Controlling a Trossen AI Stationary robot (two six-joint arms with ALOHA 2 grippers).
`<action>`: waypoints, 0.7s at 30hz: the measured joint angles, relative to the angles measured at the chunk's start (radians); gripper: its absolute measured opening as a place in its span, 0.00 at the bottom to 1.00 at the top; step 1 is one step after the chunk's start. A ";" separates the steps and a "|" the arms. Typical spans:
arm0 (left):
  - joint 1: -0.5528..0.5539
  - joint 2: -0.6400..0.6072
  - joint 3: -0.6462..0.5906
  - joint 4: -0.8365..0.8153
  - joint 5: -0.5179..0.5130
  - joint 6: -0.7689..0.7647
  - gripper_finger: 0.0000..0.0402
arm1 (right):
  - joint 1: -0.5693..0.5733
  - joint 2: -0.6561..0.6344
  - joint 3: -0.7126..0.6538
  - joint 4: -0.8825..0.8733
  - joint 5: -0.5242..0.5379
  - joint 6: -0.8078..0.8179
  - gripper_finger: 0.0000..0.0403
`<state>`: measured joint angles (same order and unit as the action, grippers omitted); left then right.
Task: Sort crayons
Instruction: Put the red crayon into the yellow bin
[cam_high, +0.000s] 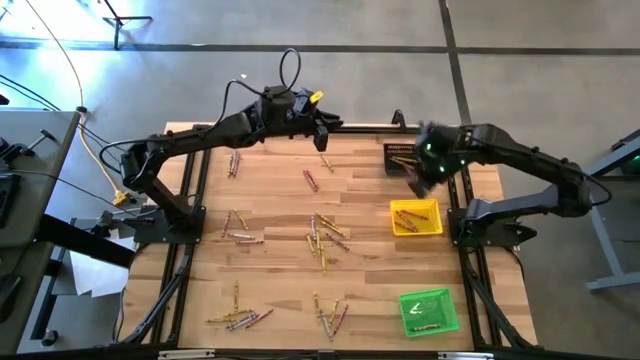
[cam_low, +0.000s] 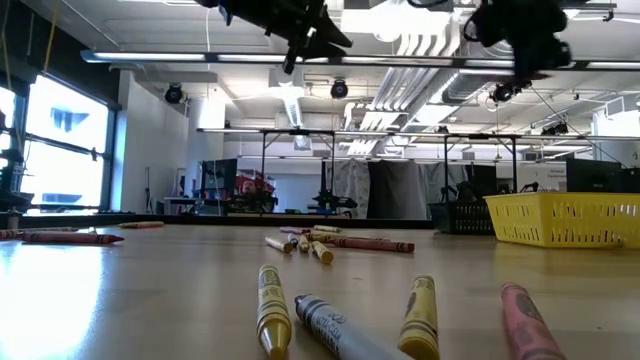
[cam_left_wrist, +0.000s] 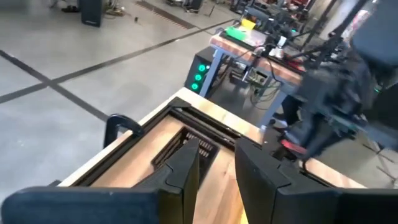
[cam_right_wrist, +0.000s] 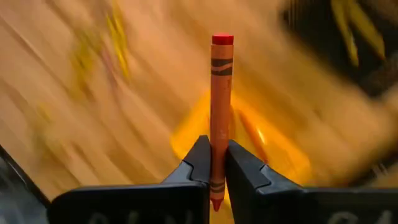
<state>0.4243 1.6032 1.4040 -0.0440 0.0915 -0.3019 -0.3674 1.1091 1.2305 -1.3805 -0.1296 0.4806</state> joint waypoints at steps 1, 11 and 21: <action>0.005 0.000 0.000 -0.005 0.000 0.000 0.22 | 0.019 0.007 0.000 -0.048 0.006 -0.014 0.03; 0.049 0.000 0.000 -0.004 -0.001 0.000 0.22 | 0.093 0.024 -0.186 0.001 -0.097 -0.133 0.03; 0.048 0.000 0.000 -0.005 0.000 0.000 0.22 | 0.092 0.024 -0.480 0.274 -0.137 -0.181 0.03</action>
<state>0.4721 1.6032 1.4036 -0.0486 0.0910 -0.3023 -0.2749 1.1332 0.7502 -1.1064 -0.2668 0.2995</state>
